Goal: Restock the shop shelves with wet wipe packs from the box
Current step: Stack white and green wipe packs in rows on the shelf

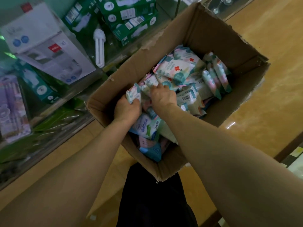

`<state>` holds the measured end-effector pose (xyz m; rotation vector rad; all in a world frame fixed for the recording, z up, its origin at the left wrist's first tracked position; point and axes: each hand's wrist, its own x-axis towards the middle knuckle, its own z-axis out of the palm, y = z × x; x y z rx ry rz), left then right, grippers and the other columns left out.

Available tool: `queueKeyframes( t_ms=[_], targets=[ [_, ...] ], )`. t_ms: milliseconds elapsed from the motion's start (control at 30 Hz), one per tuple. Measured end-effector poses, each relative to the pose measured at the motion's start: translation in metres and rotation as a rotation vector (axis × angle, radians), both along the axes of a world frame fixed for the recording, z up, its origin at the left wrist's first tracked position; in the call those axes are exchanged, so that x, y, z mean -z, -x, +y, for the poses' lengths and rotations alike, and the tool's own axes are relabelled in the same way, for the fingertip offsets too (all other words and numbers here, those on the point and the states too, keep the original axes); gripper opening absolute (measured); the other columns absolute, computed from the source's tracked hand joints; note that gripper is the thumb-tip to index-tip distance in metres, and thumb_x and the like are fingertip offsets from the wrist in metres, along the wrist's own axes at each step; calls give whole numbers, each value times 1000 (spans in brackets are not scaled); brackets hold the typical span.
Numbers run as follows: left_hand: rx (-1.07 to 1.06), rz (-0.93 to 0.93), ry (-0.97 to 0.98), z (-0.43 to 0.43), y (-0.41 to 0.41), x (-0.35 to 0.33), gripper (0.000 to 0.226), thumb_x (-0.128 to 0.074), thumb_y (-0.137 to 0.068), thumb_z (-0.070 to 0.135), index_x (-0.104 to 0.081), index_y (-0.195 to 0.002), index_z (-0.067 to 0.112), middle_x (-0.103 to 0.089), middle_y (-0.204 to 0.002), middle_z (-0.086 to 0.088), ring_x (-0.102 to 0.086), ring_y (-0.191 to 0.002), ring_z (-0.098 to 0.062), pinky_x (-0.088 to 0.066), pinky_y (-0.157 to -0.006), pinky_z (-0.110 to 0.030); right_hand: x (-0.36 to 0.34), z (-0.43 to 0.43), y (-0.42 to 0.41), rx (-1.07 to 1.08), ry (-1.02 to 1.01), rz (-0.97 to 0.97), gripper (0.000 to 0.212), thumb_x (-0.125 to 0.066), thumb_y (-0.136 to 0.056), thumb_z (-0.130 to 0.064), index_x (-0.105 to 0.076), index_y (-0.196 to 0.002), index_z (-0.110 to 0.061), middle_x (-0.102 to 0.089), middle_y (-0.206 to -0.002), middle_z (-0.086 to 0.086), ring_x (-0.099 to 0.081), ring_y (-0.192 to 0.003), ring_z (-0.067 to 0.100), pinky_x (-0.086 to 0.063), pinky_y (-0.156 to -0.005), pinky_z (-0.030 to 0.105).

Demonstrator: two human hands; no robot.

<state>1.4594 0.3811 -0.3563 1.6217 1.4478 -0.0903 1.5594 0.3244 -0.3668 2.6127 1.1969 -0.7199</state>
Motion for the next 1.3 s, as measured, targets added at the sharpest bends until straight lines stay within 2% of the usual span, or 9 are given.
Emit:
queueKeyframes(
  t_ms=[167,333,500,633,767,867,1033,1133,1300],
  targets=[
    [1,6,30,0,1,-19,44,-52,-96,23,-49,-138,13,-55,-134,-12,-53,-121,-31,-45,-101,-39,-35,-20,-11,94,-73,-2,33,-51,-93,-12,-53,-126,-10,-53,-129,9,-54,-117,25,-45,-88,32],
    [62,-15,-1,1,-15,-61,43,-53,-93,26,-54,-134,14,-58,-131,-12,-57,-116,-33,-47,-99,-43,-94,-36,-19,263,-199,104,34,-49,-95,-19,-50,-127,-8,-53,-129,11,-53,-117,28,-45,-89,35],
    [186,-106,-70,-8,-53,-117,46,-52,-92,27,-54,-134,10,-58,-131,-14,-56,-116,-33,-45,-101,-40,-160,-59,-34,394,-385,113,31,-45,-97,-20,-55,-121,-4,-58,-122,15,-56,-112,32,-45,-83,34],
    [246,-188,-89,-25,-80,-167,47,-54,-82,32,-61,-124,13,-64,-118,-13,-60,-104,-33,-49,-95,-42,-204,-78,-44,538,-468,33,24,-46,-95,-23,-58,-109,-7,-63,-107,10,-60,-96,30,-44,-70,32],
    [367,-241,-134,-42,-104,-212,43,-52,-75,38,-67,-109,16,-67,-105,-12,-63,-93,-33,-53,-88,-42,-253,-107,-54,620,-467,-54,17,-46,-95,-26,-52,-91,-10,-56,-84,6,-54,-73,28,-38,-57,30],
    [441,-304,-122,-62,-123,-244,51,-48,-64,42,-67,-104,17,-68,-104,-12,-63,-91,-33,-54,-87,-42,-288,-136,-60,701,-496,-116,24,-46,-94,-33,-52,-87,-10,-54,-79,6,-51,-67,27,-34,-48,28],
    [569,-438,-107,-125,-146,-308,35,-53,-90,21,-59,-122,8,-62,-119,-14,-60,-106,-34,-50,-93,-39,-340,-201,-59,820,-524,-178,18,-46,-93,-23,-51,-82,-9,-51,-69,3,-54,-67,26,-41,-54,30],
    [677,-491,-90,-171,-157,-328,27,-51,-92,18,-60,-116,13,-62,-116,-13,-60,-103,-33,-51,-91,-39,-363,-249,-54,910,-522,-234,25,-46,-92,-18,-44,-68,-13,-49,-64,1,-51,-61,23,-36,-50,28],
    [866,-548,-63,-265,-166,-356,27,-48,-92,20,-60,-113,9,-64,-106,-13,-63,-94,-33,-53,-88,-43,-392,-347,-43,1032,-522,-336,23,-43,-96,-21,-44,-75,-12,-44,-68,1,-49,-73,26,-26,-46,28]
  ],
)
